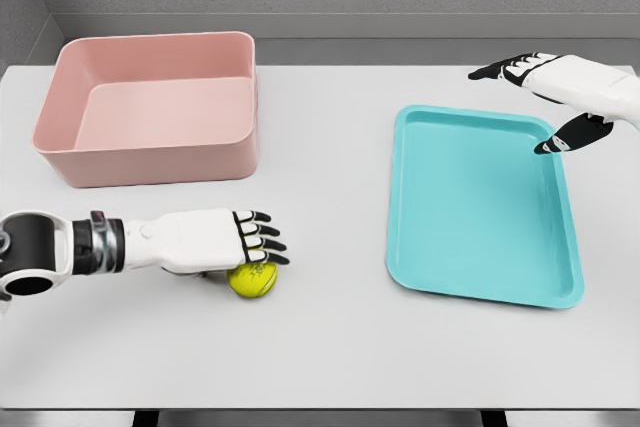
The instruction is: Put the tennis from the blue tray into the pink basket with both arms
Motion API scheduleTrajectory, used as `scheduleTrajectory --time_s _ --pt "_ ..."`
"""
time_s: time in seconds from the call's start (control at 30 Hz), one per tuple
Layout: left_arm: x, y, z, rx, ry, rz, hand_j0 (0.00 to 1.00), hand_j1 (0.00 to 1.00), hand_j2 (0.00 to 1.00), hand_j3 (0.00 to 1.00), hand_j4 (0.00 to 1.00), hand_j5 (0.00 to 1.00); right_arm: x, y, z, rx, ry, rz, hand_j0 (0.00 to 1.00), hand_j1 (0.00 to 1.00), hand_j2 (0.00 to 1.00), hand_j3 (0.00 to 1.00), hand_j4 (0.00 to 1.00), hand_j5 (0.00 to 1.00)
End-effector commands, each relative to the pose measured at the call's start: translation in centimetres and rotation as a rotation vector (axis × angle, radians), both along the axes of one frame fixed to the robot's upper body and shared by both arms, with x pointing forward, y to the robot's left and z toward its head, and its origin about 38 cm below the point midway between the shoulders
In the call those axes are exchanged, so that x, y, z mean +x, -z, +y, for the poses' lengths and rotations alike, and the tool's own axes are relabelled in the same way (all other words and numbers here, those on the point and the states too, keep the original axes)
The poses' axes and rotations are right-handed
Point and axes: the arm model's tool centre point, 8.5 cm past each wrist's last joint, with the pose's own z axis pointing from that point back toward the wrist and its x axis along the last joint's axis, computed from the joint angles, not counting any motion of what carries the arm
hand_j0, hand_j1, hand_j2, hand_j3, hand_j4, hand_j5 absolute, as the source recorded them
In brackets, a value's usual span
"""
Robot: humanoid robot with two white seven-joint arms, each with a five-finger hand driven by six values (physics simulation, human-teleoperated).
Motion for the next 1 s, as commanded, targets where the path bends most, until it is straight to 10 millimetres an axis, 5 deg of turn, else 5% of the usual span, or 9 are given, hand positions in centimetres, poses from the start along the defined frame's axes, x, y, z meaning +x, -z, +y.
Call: scheduleTrajectory --time_s 0.0,0.17,0.5,0.77,0.97 --pt "-0.1 0.1 -0.7 -0.01 0.008 0.006 1.0 1.0 1.0 1.0 1.0 1.0 0.0 0.0 0.0 0.002 0.0 0.0 1.0 1.0 1.0 1.0 1.0 1.0" --pt "-0.3 0.1 -2.0 -0.058 0.029 0.019 1.0 1.0 1.0 1.0 1.0 1.0 0.0 0.0 0.0 0.002 0.0 0.0 1.0 1.0 1.0 1.0 1.0 1.0" --pt "-0.4 0.0 -1.7 -0.029 0.047 0.027 1.0 1.0 1.0 1.0 1.0 1.0 0.0 0.0 0.0 0.002 0.0 0.0 1.0 1.0 1.0 1.0 1.0 1.0" --pt "-0.7 0.1 -2.1 -0.035 0.061 0.043 0.73 0.73 0.73 0.73 0.73 0.73 0.0 0.0 0.0 0.002 0.0 0.0 1.0 1.0 1.0 1.0 1.0 1.0" --pt "-0.6 0.0 -2.2 -0.033 0.066 0.042 0.68 0.68 0.68 0.68 0.68 0.68 0.0 0.0 0.0 0.002 0.001 0.001 1.0 1.0 1.0 1.0 1.0 1.0"
